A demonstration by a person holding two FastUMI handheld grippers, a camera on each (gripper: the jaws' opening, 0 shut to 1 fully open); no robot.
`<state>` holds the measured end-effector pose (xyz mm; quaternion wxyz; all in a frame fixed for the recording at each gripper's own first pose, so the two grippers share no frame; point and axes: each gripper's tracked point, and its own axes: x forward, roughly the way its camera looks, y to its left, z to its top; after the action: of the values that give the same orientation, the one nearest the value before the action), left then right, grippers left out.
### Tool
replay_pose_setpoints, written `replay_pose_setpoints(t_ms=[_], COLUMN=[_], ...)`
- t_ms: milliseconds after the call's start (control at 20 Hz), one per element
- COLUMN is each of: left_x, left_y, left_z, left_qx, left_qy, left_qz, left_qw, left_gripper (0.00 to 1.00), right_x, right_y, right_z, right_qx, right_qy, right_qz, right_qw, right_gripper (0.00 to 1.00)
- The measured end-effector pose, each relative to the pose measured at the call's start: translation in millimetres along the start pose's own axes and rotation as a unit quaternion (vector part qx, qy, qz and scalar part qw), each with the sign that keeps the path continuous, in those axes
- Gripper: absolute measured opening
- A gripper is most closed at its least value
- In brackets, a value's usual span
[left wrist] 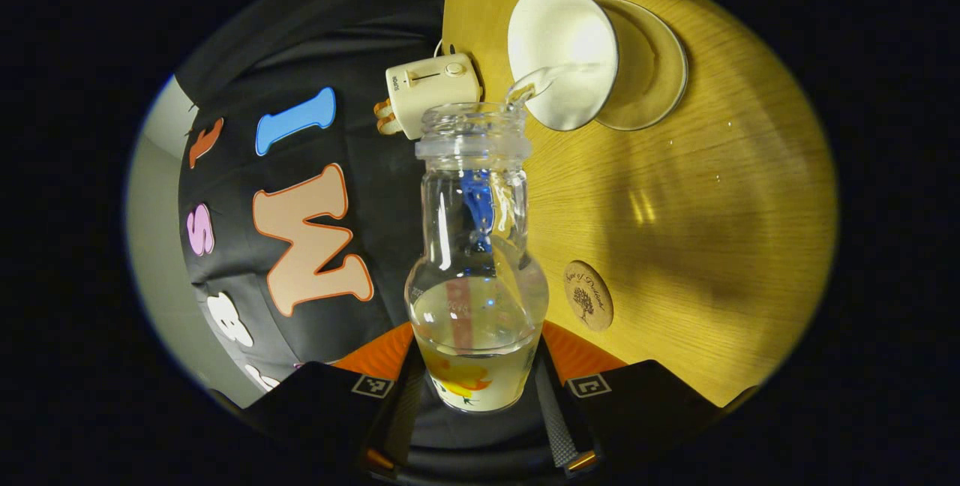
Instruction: Open the teacup lid with one hand, grasp the water bottle and pour water into the teacup with the other hand; after pouring, place the water bottle on the coaster and then close the teacup lid.
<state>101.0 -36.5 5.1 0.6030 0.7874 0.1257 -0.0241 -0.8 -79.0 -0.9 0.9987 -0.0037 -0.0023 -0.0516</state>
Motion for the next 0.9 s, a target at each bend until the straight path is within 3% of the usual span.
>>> replay_pose_setpoints(t_ms=[900], left_x=[-3], left_y=[35], left_z=[11], left_qx=[0.094], left_qy=[0.000], left_qz=[0.046], left_qw=[0.994], left_gripper=[0.69], right_x=[0], right_y=[0], right_z=[0], right_qx=[0.000], right_qy=[0.000], right_qz=[0.000], right_qw=[1.000], right_gripper=[0.30])
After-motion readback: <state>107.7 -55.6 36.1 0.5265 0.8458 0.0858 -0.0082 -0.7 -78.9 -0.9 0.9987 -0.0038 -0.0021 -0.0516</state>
